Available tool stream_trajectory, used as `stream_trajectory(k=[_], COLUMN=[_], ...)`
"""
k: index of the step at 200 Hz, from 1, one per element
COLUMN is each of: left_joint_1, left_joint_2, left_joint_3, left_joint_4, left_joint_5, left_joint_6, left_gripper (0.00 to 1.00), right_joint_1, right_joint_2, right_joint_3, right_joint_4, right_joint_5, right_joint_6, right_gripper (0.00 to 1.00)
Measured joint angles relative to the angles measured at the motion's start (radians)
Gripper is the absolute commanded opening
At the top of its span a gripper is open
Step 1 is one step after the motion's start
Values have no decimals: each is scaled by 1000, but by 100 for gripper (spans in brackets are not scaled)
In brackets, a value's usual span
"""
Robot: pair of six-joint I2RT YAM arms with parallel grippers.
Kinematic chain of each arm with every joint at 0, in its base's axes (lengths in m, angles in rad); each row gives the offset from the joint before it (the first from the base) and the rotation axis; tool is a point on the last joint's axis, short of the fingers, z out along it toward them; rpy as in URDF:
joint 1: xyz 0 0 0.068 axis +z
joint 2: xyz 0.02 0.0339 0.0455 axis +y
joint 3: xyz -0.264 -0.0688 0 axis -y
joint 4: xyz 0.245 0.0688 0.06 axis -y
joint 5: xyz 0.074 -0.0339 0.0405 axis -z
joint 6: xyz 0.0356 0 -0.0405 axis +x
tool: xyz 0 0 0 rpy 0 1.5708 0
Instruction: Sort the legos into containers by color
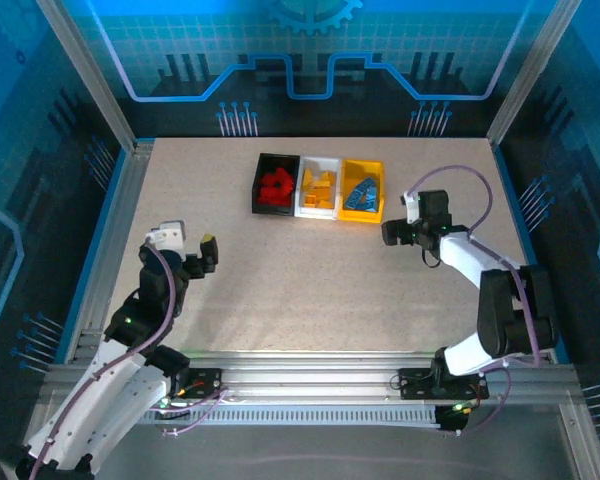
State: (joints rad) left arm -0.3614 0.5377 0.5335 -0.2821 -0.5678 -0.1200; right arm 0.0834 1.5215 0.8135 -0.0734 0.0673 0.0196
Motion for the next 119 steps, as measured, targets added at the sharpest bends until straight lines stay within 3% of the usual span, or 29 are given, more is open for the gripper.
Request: stream_trajectory(k=[56,119], left_joint_1=[70,133], left_joint_2=[56,243], left_joint_3=[0,3], left_joint_4=[11,117], left_joint_5=[0,58], left_joint_6=[8,14], left_gripper=[99,99], right_joint_1=[-19,-19], right_joint_2=[55,25], right_joint_3=[-64,-197], right_joint_4=[243,440], right_joint_5=[-23,-44], right_joint_6=[-18,-26], right_gripper=[95,96])
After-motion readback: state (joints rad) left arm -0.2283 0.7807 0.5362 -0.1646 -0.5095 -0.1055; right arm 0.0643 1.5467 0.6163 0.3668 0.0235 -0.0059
